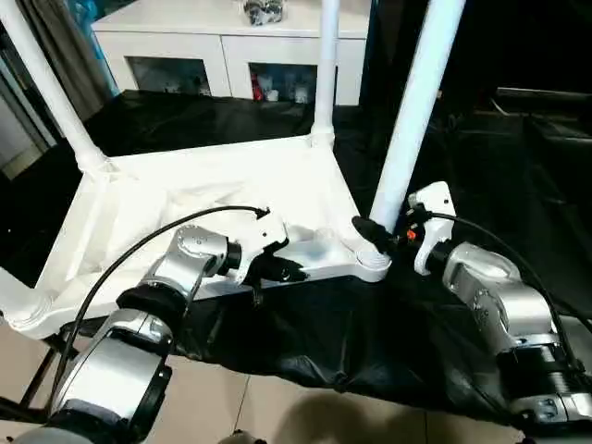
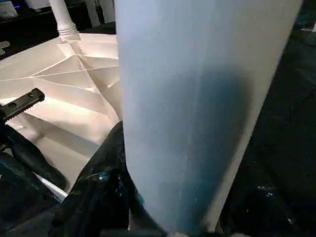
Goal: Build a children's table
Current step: Insert table leg to table base
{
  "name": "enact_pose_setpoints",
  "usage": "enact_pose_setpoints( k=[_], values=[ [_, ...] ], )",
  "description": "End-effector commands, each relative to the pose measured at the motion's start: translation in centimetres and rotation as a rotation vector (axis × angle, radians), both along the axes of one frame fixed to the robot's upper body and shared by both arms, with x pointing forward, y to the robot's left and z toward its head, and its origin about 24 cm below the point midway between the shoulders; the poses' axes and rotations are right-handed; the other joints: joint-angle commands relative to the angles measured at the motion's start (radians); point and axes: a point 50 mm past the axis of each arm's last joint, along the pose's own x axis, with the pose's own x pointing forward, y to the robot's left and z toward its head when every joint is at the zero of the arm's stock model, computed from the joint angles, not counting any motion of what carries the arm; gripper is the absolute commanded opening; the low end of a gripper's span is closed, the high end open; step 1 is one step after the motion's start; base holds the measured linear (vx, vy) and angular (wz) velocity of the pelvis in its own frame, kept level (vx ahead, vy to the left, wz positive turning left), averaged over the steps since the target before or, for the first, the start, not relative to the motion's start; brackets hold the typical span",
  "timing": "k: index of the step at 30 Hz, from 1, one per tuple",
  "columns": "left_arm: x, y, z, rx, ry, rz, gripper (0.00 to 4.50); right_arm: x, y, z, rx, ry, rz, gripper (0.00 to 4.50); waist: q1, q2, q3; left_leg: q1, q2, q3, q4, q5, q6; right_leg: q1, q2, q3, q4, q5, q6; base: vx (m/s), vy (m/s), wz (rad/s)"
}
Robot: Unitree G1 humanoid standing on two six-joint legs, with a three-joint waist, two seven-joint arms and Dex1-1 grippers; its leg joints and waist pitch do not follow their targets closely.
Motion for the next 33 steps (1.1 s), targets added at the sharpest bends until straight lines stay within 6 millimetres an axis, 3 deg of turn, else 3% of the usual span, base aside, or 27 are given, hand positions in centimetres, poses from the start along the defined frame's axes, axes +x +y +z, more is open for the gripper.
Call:
enact_pose_setpoints(
  k=[1,10,19,22,23,27,30,31,33],
  values=[
    [-0.3,0.3,-0.4,-0.065,0.029,0.032,0.0,-0.6,-0.2,-1.2,-0.027,0.057,0.009,1.88,0.003,-0.022,-0.064,0.017,0.066,-0.038,-0.081,-0.207,0.041,0.049,-0.089,0.066,-0.091,-0.32,-0.169,0.0,0.0,0.0],
    [-0.5,0.1,-0.1,-0.071,0.034,-0.025,0.0,-0.3,-0.1,-1.9,0.035,0.091,-0.023,1.88,0.0,-0.019,-0.062,0.017,0.067,-0.039,-0.084,-0.229,0.035,0.048,-0.09,0.067,-0.094,-0.332,-0.173,0.0,0.0,0.0],
    [-0.1,-0.1,0.2,-0.095,0.019,0.022,0.0,-1.2,-1.6,-3.5,0.217,0.139,-0.155,1.88,0.004,-0.018,-0.062,0.019,0.068,-0.037,-0.085,-0.231,0.036,0.046,-0.094,0.068,-0.096,-0.322,-0.178,0.0,0.0,0.0],
    [-0.1,-0.1,0.2,-0.096,0.018,0.028,0.0,-1.4,-1.7,-3.8,0.222,0.143,-0.162,1.88,0.004,-0.016,-0.062,0.019,0.068,-0.039,-0.087,-0.237,0.033,0.047,-0.092,0.067,-0.096,-0.335,-0.172,0.0,0.0,0.0],
    [0.0,-0.1,0.2,-0.1,0.017,0.039,0.0,-1.8,-1.7,-4.3,0.233,0.144,-0.172,1.88,0.004,-0.011,-0.061,0.018,0.068,-0.039,-0.088,-0.241,0.032,0.046,-0.092,0.067,-0.097,-0.344,-0.169,0.0,0.0,0.0],
    [0.1,-0.3,0.2,-0.104,0.012,0.059,0.0,-2.4,-1.8,-4.9,0.244,0.138,-0.194,1.88,0.004,-0.015,-0.061,0.017,0.069,-0.04,-0.09,-0.243,0.033,0.047,-0.094,0.068,-0.099,-0.348,-0.165,0.0,0.0,0.0],
    [0.2,-0.3,0.2,-0.107,0.01,0.068,0.0,-3.1,-1.9,-5.3,0.223,0.117,-0.208,1.88,0.005,-0.014,-0.061,0.02,0.07,-0.04,-0.091,-0.246,0.033,0.044,-0.093,0.068,-0.101,-0.345,-0.163,0.0,0.0,0.0],
    [0.2,-0.3,0.3,-0.106,0.01,0.068,0.0,-3.3,-1.7,-5.3,0.198,0.108,-0.198,1.88,0.005,-0.008,-0.061,0.019,0.069,-0.041,-0.092,-0.247,0.034,0.045,-0.093,0.068,-0.1,-0.343,-0.163,0.0,0.0,0.0],
    [0.2,-0.3,0.3,-0.103,0.009,0.065,0.0,-3.4,-1.5,-5.2,0.163,0.099,-0.181,1.88,0.004,-0.011,-0.06,0.019,0.07,-0.041,-0.094,-0.25,0.036,0.046,-0.092,0.067,-0.102,-0.342,-0.161,0.0,0.0,0.0]
  ],
)
